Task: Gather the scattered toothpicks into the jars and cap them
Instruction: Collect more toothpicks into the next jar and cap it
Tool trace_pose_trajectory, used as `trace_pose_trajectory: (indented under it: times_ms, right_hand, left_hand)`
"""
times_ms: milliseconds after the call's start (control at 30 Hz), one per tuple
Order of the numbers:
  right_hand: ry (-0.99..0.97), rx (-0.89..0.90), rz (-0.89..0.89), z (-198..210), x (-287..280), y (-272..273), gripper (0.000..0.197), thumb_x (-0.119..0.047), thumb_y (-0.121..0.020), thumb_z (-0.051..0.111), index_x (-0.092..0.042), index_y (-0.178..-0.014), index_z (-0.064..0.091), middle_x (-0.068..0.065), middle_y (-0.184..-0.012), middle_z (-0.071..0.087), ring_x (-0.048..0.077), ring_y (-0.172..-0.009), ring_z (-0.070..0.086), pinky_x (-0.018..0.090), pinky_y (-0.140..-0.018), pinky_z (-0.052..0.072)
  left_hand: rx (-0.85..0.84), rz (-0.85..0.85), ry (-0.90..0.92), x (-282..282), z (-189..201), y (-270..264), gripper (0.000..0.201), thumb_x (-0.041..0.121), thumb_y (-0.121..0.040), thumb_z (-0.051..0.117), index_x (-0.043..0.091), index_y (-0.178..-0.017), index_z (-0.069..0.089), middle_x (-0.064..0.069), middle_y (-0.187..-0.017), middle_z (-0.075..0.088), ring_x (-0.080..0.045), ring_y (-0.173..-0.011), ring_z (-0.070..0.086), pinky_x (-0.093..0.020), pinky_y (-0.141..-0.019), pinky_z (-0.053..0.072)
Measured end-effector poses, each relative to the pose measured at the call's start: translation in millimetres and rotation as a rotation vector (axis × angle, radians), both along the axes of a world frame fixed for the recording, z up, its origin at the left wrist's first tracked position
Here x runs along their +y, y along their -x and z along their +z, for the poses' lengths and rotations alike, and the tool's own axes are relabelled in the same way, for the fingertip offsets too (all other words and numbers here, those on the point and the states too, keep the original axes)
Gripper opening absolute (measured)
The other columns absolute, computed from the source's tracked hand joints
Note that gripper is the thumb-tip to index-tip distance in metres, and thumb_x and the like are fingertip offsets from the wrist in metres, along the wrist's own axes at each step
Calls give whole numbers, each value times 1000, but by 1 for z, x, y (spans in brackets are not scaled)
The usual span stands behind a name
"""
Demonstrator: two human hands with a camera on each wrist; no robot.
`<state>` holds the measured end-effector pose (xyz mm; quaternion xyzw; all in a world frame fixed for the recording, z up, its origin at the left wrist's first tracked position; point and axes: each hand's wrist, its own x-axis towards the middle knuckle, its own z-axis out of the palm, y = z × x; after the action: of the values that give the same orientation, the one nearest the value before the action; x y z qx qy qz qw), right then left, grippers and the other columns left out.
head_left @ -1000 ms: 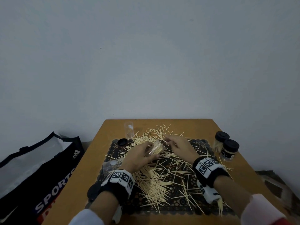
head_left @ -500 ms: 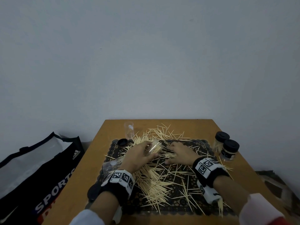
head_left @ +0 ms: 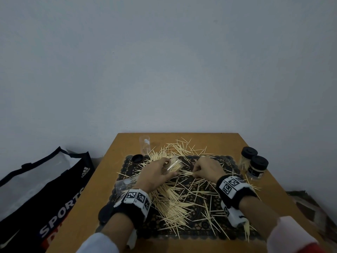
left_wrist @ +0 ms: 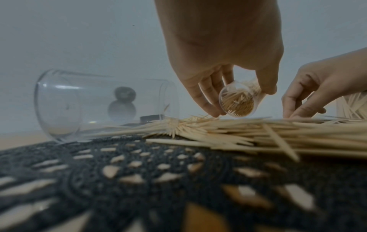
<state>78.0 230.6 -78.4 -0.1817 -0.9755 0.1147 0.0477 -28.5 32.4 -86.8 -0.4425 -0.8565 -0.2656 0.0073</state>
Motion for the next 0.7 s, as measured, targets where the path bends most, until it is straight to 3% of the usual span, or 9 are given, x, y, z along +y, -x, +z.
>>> trace_pose_trajectory:
  times_ms: [100, 267, 433, 567, 700]
  right_hand:
    - [-39, -17, 13, 2, -2, -1, 6, -30, -87, 68, -25, -85, 71, -11, -88, 69, 8, -85, 63, 28, -79, 51]
    - [-27, -87, 77, 0, -3, -2, 6, -24, -91, 59, -20, -96, 61, -5, -97, 63, 13, -91, 59, 28, -80, 48]
    - [-23, -52, 54, 1, -1, -1, 21, -29, -89, 66, -20, -108, 68, -2, -102, 69, 15, -93, 64, 30, -82, 50]
    - [-80, -11, 23, 1, -2, 0, 11, -29, -86, 70, -22, -94, 74, -7, -92, 71, 11, -88, 64, 28, -81, 50]
    - [-131, -18, 39, 1, -2, -2, 7, -23, -91, 62, -21, -92, 68, -5, -93, 66, 14, -90, 61, 32, -83, 48]
  left_hand:
    - [-6, -3, 1, 0, 0, 0, 58, 58, -86, 62, 20, -129, 52, 1, -113, 66, -10, -88, 56, -24, -71, 38]
    - [-15, -5, 5, 0, 0, -1, 60, 59, -86, 61, 19, -129, 52, 0, -112, 66, -10, -87, 55, -24, -71, 38]
    - [-15, -5, 17, 0, 2, -1, 59, 59, -86, 61, 20, -130, 51, 0, -113, 66, -11, -87, 55, -24, -71, 38]
    - [-23, -14, 12, 0, 1, 0, 61, 59, -86, 61, 19, -131, 51, -1, -114, 66, -11, -88, 56, -24, -72, 39]
    - [-26, -15, 16, 0, 1, -1, 62, 59, -86, 61, 19, -132, 51, -1, -115, 66, -10, -88, 56, -24, -74, 42]
